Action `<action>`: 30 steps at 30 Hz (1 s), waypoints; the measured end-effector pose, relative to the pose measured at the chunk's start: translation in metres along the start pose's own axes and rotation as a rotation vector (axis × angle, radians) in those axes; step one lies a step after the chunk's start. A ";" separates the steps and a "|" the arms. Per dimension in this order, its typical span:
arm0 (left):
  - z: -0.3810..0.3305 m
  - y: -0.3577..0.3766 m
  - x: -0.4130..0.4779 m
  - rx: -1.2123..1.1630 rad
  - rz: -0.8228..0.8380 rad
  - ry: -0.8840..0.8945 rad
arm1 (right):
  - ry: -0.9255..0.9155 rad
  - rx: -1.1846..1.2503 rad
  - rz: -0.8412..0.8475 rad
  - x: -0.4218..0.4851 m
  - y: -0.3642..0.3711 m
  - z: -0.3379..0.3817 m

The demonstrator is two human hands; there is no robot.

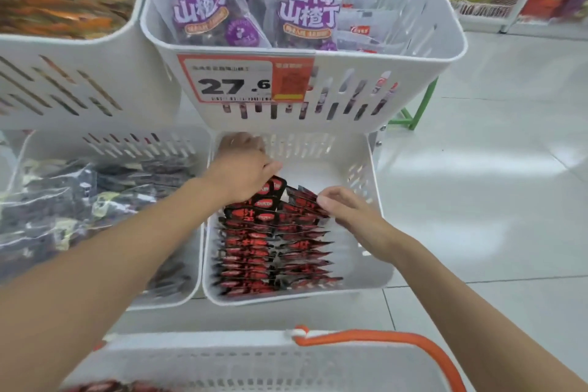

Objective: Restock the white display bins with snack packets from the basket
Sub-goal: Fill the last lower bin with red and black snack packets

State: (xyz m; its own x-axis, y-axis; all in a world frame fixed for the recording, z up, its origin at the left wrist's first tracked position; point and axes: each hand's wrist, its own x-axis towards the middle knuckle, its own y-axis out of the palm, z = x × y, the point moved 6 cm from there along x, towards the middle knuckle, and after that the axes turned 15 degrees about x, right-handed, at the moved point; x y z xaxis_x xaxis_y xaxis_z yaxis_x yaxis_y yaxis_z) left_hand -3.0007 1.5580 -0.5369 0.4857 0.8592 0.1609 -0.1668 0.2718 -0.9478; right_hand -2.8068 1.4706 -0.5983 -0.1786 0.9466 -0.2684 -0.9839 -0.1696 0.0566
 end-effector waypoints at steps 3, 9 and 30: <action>-0.002 0.004 -0.039 -0.165 0.152 0.154 | -0.013 -0.130 -0.002 -0.001 0.005 0.003; -0.004 0.013 -0.082 -0.029 0.122 0.193 | 0.019 -0.154 0.048 0.010 0.025 0.016; -0.017 0.020 -0.084 -0.029 0.053 0.050 | -0.094 -0.430 0.170 0.028 0.047 0.014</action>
State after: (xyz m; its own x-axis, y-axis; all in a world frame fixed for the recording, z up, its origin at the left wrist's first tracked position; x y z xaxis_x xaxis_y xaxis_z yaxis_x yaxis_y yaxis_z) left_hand -3.0309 1.4840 -0.5743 0.5191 0.8492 0.0970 -0.1688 0.2131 -0.9623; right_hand -2.8583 1.4931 -0.5899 -0.3556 0.9128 -0.2010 -0.8581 -0.4041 -0.3167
